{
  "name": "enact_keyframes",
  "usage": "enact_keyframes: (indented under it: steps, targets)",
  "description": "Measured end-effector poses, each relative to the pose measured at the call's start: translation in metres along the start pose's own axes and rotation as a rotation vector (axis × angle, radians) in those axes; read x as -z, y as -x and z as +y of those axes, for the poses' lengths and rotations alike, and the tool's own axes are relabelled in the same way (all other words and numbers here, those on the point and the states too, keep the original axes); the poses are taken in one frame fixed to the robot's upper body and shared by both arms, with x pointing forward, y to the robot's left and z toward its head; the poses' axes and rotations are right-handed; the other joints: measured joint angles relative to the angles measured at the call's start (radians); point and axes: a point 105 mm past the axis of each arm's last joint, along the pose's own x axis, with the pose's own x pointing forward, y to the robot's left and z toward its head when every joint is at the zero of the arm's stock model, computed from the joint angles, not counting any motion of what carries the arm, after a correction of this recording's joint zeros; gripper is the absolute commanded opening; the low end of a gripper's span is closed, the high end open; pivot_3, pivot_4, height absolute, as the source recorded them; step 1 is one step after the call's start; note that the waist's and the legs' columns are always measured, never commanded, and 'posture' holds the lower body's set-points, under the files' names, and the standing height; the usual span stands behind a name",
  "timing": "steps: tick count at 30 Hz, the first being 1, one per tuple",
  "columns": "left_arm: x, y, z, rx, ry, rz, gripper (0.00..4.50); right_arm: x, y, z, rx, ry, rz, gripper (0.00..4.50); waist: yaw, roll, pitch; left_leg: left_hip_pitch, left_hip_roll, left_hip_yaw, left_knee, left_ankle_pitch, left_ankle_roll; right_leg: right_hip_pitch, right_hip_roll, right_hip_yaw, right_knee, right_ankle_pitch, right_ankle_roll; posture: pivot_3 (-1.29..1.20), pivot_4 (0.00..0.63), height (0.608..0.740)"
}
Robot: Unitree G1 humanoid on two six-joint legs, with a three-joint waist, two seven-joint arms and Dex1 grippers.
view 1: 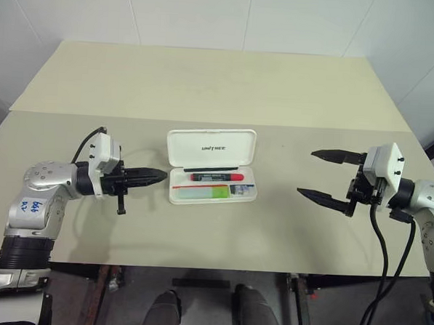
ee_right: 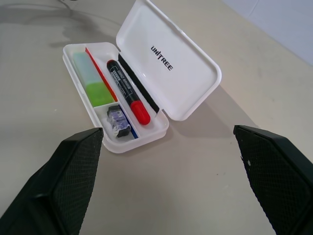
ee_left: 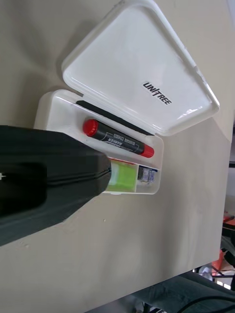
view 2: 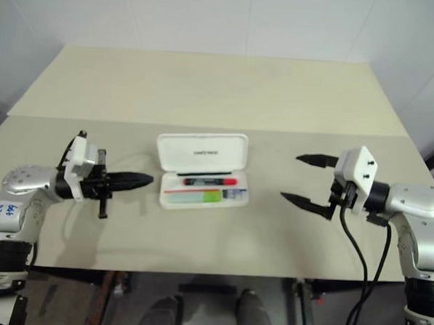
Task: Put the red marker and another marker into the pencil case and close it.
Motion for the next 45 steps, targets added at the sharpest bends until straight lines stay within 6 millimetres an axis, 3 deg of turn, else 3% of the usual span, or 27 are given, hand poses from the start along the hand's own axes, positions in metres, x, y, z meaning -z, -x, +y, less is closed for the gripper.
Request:
enact_keyframes:
  steps: [7,12,14,19,23,27,33,39,45]
  targets:
    - [-0.025,0.004,0.031,-0.278,0.109,-0.276,0.02,0.002,-0.001,0.001,0.008,-0.009,0.000,4.50,0.002,0.000,0.000,0.000,0.000,-0.001,0.001,0.000,0.000,0.000,0.000,0.000,0.001,0.000,0.001,0.00,0.150,0.740]
    - [-0.055,0.027,0.068,-0.553,0.091,-0.441,0.02,0.002,-0.003,0.001,0.011,-0.010,-0.004,4.50,0.003,-0.001,0.000,0.001,0.000,0.000,0.002,0.000,0.000,0.001,0.000,0.000,0.001,0.001,0.002,0.00,0.150,0.740]
    - [-0.050,0.030,0.075,-0.607,0.099,-0.424,0.02,0.002,-0.004,0.002,0.010,-0.013,-0.006,4.50,0.004,-0.001,0.000,0.001,0.000,0.000,0.002,0.000,0.000,0.001,0.000,0.000,0.001,0.001,0.002,0.00,0.150,0.740]
    - [-0.010,0.023,0.090,-0.689,0.187,-0.282,0.02,-0.007,-0.010,0.003,0.008,-0.039,-0.066,4.50,0.009,-0.001,0.000,0.000,0.000,0.000,0.002,0.000,0.000,0.001,0.000,0.000,0.000,0.001,0.002,0.00,0.150,0.740]
    - [0.002,0.003,0.095,-0.669,0.214,-0.227,0.02,-0.033,-0.018,0.011,-0.043,-0.049,-0.153,4.50,0.021,-0.001,0.000,0.000,0.000,-0.001,0.002,0.000,0.000,0.001,0.000,0.000,0.000,0.001,0.002,0.00,0.150,0.740]
    - [0.005,-0.016,0.098,-0.623,0.224,-0.202,0.02,-0.042,-0.022,0.020,-0.092,-0.058,-0.179,4.50,0.024,-0.001,0.000,-0.001,0.000,-0.001,0.001,0.000,0.000,0.001,0.000,0.000,-0.002,0.001,0.002,0.00,0.150,0.740]
    - [0.008,-0.045,0.091,-0.498,0.235,-0.176,0.02,-0.040,-0.027,0.025,-0.124,-0.075,-0.171,4.50,0.024,-0.001,0.000,-0.001,0.000,-0.001,0.000,0.000,0.000,0.001,0.000,-0.001,-0.004,0.002,0.003,0.00,0.150,0.740]
    - [-0.002,-0.061,0.073,-0.313,0.221,-0.203,0.02,-0.037,-0.027,0.024,-0.116,-0.071,-0.162,4.50,0.023,-0.001,0.000,-0.001,0.000,-0.001,-0.001,0.000,0.000,0.001,0.000,-0.001,-0.004,0.002,0.003,0.00,0.150,0.740]
    - [-0.011,-0.056,0.046,-0.111,0.168,-0.192,0.02,-0.037,-0.027,0.024,-0.115,-0.064,-0.165,4.50,0.022,-0.001,0.000,-0.001,0.000,-0.001,-0.001,0.000,0.000,0.001,0.000,-0.001,-0.004,0.002,0.002,0.00,0.150,0.740]
